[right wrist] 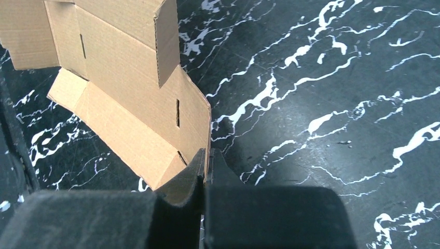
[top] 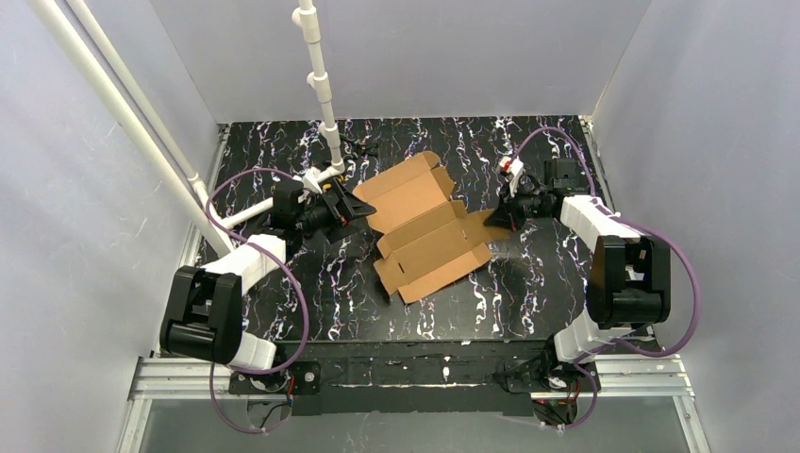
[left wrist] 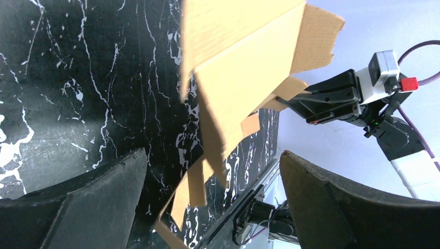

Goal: Fold the paper box

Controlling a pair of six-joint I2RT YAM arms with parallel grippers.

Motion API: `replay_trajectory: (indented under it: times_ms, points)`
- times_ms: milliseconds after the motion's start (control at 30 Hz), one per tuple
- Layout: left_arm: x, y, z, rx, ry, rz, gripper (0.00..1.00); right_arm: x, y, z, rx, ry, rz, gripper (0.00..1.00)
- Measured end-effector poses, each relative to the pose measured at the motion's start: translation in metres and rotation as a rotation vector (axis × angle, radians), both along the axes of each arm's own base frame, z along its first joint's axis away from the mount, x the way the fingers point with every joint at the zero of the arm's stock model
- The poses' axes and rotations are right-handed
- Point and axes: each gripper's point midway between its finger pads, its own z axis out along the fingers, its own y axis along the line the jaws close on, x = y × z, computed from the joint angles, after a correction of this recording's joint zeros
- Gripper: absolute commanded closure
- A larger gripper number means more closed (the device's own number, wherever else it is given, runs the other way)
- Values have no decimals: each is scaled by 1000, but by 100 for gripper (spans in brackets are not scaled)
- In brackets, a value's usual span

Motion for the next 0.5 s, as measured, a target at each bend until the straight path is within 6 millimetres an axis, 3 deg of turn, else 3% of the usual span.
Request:
replay_trajectory:
  times_ms: [367, 500]
  points:
    - [3, 4, 18, 15, -110, 16, 5, -37, 10, 5, 51, -22, 182, 99]
    - [4, 3, 20, 11, -118, 13, 12, -48, 14, 13, 74, -48, 233, 99]
